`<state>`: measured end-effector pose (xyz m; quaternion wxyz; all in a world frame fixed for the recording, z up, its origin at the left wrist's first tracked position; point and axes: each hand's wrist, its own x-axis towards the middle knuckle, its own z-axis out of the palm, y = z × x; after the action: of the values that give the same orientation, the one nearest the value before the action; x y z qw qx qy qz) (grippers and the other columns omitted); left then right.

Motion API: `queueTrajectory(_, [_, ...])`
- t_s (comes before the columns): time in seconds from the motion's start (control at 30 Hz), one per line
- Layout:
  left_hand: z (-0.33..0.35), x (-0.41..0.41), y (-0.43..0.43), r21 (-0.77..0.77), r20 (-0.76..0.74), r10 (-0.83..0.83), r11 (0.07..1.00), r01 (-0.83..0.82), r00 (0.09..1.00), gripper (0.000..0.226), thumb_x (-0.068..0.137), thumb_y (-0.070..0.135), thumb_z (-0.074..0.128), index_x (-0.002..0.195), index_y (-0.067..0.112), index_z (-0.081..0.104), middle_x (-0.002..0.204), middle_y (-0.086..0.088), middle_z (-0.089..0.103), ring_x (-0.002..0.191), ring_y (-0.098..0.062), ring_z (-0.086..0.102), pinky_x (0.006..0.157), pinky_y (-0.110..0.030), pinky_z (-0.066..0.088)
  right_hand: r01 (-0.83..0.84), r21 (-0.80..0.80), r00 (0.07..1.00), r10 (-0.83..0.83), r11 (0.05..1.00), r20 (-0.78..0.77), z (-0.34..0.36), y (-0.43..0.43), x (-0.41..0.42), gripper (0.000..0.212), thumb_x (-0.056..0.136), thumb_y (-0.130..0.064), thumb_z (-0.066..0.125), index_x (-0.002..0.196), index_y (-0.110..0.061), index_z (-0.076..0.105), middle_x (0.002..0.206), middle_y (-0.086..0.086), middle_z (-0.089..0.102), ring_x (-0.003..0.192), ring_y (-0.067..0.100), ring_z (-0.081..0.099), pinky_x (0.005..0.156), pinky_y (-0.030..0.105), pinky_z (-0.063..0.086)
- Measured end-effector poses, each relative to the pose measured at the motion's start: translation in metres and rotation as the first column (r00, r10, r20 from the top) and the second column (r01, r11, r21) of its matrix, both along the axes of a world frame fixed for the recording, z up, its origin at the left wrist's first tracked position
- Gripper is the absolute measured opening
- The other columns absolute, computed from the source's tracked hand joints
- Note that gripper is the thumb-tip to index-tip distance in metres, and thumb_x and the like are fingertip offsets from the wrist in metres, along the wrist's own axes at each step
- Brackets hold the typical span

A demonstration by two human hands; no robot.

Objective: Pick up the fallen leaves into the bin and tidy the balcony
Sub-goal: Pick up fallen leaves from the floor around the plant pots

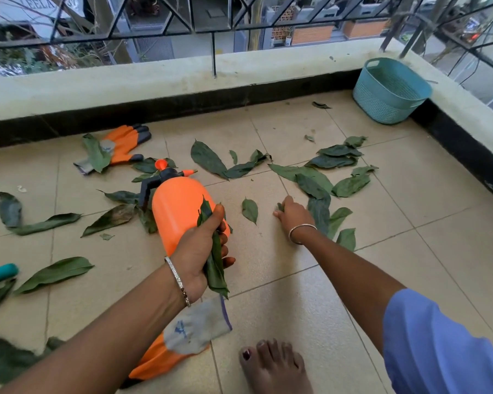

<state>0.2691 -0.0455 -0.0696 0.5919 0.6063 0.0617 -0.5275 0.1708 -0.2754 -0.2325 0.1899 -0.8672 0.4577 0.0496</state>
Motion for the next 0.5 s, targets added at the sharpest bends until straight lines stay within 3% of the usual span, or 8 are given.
queueTrajectory(0.1, [-0.001,0.004,0.001,0.003,-0.004,0.018,1.0,-0.018,1.0,0.037,0.085,0.052,0.066,0.068,0.02,0.057,0.054,0.003,0.047,0.044,-0.012,0.04,0.05,-0.026,0.044,-0.016,-0.007,0.999,0.016,1.0,-0.03,-0.004,0.004,0.002,0.028,0.102,-0.034,0.044,0.108,-0.007,0.048,0.11,0.019,0.06,0.096,0.038,0.059,0.07,0.038,0.039])
queueTrajectory(0.17, [-0.001,0.007,0.002,0.008,-0.004,0.03,1.0,-0.03,1.0,0.038,0.083,0.053,0.068,0.07,0.02,0.057,0.056,0.002,0.046,0.044,-0.012,0.041,0.05,-0.027,0.044,0.027,0.017,0.999,-0.028,0.999,0.032,0.001,0.008,0.005,0.029,0.102,-0.031,0.042,0.11,-0.004,0.05,0.113,0.019,0.056,0.099,0.038,0.057,0.074,0.039,0.039])
queueTrajectory(0.27, [-0.003,0.011,0.004,0.011,-0.01,0.046,0.999,-0.046,0.999,0.038,0.081,0.054,0.069,0.071,0.019,0.058,0.058,0.002,0.047,0.044,-0.013,0.042,0.049,-0.028,0.045,0.149,0.081,0.967,-0.162,0.985,0.195,0.01,0.012,0.016,0.02,0.097,-0.021,0.046,0.104,-0.002,0.05,0.095,0.017,0.054,0.09,0.035,0.056,0.068,0.034,0.036])
queueTrajectory(0.33, [-0.005,0.012,0.005,0.018,-0.01,0.051,0.999,-0.051,0.999,0.038,0.082,0.054,0.069,0.071,0.019,0.058,0.056,0.003,0.047,0.044,-0.013,0.043,0.049,-0.028,0.044,0.172,0.18,0.944,-0.214,0.969,0.251,0.013,0.015,0.026,0.018,0.094,-0.011,0.048,0.111,-0.006,0.046,0.095,0.015,0.056,0.084,0.031,0.055,0.069,0.035,0.041])
queueTrajectory(0.4, [-0.006,0.013,0.007,0.028,-0.011,0.06,0.998,-0.059,0.998,0.039,0.082,0.053,0.069,0.071,0.018,0.058,0.056,0.003,0.047,0.044,-0.013,0.043,0.049,-0.028,0.044,0.159,0.246,0.936,-0.225,0.956,0.271,0.012,0.018,0.038,0.024,0.093,-0.006,0.047,0.117,-0.01,0.047,0.107,0.016,0.06,0.09,0.03,0.058,0.079,0.036,0.049])
queueTrajectory(0.5, [-0.006,0.016,0.009,0.024,-0.012,0.074,0.997,-0.073,0.997,0.039,0.084,0.053,0.068,0.069,0.019,0.057,0.054,0.004,0.045,0.044,-0.013,0.043,0.05,-0.028,0.044,0.097,0.212,0.962,-0.146,0.973,0.232,0.01,0.026,0.056,0.023,0.097,-0.019,0.049,0.119,-0.011,0.048,0.11,0.019,0.062,0.096,0.037,0.061,0.08,0.039,0.049])
